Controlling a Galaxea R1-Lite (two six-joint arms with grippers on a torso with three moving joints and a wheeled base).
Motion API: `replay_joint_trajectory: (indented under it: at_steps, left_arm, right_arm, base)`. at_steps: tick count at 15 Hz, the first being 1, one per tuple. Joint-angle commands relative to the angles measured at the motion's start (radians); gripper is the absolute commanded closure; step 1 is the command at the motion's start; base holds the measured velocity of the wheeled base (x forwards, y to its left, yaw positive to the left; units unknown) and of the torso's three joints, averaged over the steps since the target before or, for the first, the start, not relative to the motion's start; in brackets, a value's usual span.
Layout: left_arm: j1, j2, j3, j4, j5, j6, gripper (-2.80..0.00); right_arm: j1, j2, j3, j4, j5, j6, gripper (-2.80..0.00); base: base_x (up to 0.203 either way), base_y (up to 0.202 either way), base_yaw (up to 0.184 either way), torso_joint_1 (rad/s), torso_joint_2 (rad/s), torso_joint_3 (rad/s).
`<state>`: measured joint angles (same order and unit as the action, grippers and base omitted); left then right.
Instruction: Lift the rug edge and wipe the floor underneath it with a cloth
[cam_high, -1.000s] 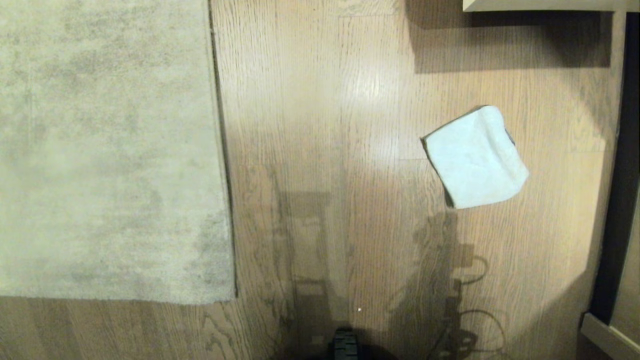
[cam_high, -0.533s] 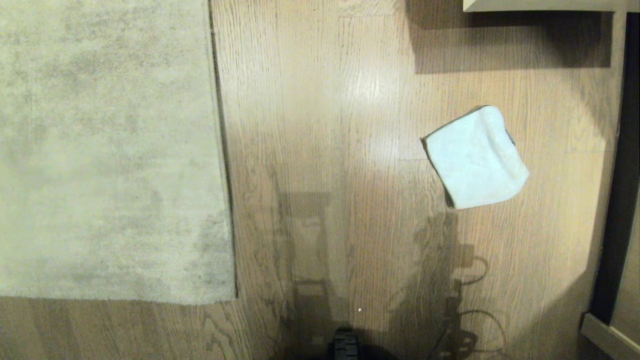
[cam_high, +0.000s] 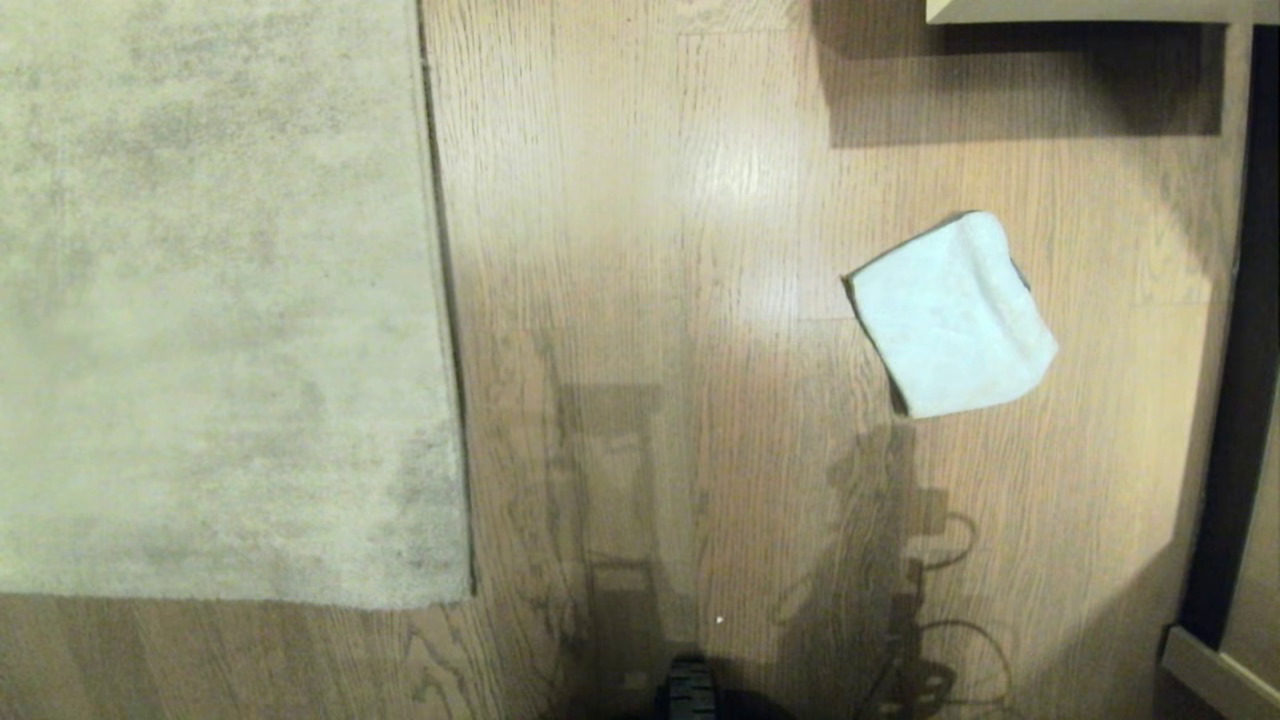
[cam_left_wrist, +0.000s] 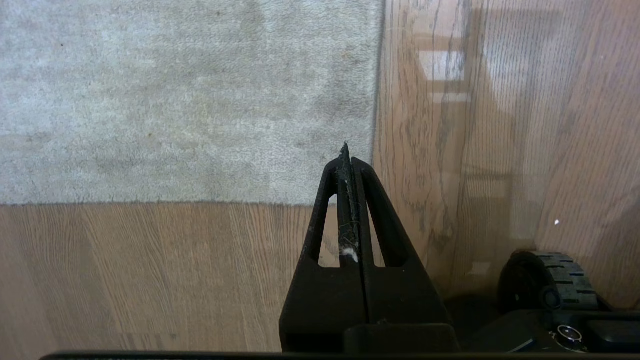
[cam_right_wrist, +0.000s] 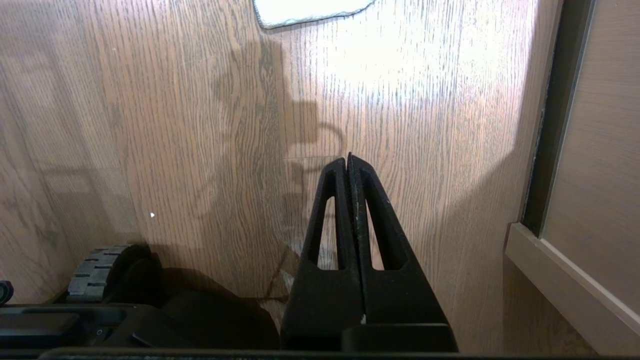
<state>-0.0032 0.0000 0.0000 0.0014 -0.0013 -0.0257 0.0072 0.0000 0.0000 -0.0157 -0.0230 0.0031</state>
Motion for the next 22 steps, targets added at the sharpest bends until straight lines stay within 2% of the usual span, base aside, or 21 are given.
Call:
replay_joint_trajectory:
  at_steps: [1, 22]
  left_arm:
    - [0.0, 0.0, 0.0, 0.0, 0.0, 0.0, 0.0]
    - [0.0, 0.0, 0.0, 0.0, 0.0, -0.002, 0.0]
  right_arm:
    - [0.0, 0.002, 0.0, 0.0, 0.0, 0.0, 0.0]
    - [0.0, 0.002, 0.0, 0.0, 0.0, 0.0, 0.0]
  base:
    - [0.0, 0.0, 0.0, 0.0, 0.0, 0.0]
    - [0.0, 0.0, 0.0, 0.0, 0.0, 0.0]
